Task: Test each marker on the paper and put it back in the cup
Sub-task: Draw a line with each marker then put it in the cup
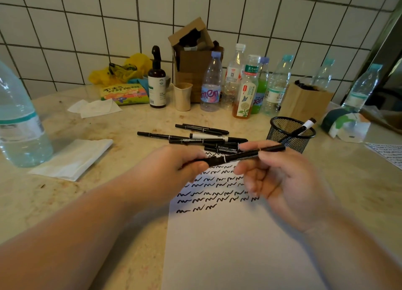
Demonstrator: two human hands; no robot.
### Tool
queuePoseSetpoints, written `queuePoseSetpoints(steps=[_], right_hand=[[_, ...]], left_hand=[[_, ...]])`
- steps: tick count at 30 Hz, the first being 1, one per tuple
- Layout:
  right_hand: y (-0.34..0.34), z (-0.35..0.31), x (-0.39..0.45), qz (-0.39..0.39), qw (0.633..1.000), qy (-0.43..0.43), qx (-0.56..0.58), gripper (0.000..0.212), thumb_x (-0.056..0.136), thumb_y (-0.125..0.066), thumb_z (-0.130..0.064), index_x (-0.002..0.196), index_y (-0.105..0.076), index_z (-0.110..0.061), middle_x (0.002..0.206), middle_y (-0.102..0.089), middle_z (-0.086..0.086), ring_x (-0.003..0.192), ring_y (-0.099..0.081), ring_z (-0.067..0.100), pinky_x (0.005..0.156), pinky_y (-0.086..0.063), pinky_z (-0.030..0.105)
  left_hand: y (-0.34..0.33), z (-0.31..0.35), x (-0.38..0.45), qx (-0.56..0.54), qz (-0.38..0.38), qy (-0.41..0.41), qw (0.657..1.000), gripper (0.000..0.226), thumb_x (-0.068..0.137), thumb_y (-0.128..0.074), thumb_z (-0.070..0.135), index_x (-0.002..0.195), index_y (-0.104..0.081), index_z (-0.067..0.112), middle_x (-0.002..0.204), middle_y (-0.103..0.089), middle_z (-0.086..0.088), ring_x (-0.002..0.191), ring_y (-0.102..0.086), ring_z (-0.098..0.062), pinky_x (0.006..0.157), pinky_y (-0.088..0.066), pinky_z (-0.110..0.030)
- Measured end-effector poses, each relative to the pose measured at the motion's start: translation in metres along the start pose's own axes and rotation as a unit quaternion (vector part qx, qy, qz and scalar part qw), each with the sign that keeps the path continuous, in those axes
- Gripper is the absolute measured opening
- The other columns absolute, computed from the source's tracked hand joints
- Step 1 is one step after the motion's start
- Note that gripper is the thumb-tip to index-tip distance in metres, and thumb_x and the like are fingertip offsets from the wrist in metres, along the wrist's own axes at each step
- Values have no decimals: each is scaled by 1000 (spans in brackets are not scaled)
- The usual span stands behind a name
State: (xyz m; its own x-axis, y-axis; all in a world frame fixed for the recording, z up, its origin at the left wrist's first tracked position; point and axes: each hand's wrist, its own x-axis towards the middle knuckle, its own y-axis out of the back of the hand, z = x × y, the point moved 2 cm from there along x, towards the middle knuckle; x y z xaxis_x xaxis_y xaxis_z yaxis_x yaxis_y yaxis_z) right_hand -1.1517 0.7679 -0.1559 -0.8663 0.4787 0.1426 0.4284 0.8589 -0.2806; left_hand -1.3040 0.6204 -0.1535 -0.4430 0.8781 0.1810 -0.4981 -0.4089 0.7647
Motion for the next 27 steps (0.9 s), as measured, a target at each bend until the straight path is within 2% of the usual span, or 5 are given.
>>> queuePoseSetpoints(steps=[6,11,17,24,27], right_hand=[[9,-10,-1,163,969,162,-93,20,98,-51,-15,110,-66,-9,76,-74,12,54,-63,17,49,-50,24],[9,-41,-9,260,905,259,-214,24,104,-47,-11,114,-61,-28,89,-72,5,68,-69,15,60,-56,21],[26,-69,8,336,852,196,-350,20,104,-49,-24,117,-63,-31,83,-72,-5,67,-67,8,57,-51,18],[33,-75,22,320,822,86,-463,22,101,-52,-38,95,-67,-24,69,-73,-10,69,-67,13,56,-47,26],[37,-73,27,321,835,92,-437,20,100,-56,-35,114,-67,-27,70,-75,-12,66,-68,10,59,-51,27]], left_hand=[[-1,-7,0,44,-22,49,998,26,94,-51,52,120,-54,50,83,-68,13,74,-63,-1,64,-44,-17],[1,-14,-2,102,-25,60,993,20,94,-54,51,108,-66,46,87,-68,26,77,-63,4,69,-51,-16],[-3,-21,1,122,-29,48,991,15,93,-55,53,97,-67,46,84,-68,31,76,-63,7,68,-53,-18],[-4,-23,2,134,-35,42,989,15,94,-54,53,97,-68,47,82,-67,33,76,-60,11,68,-53,-18],[-4,-24,2,133,-36,43,989,16,94,-54,53,97,-68,47,82,-67,34,76,-60,12,66,-50,-15]])
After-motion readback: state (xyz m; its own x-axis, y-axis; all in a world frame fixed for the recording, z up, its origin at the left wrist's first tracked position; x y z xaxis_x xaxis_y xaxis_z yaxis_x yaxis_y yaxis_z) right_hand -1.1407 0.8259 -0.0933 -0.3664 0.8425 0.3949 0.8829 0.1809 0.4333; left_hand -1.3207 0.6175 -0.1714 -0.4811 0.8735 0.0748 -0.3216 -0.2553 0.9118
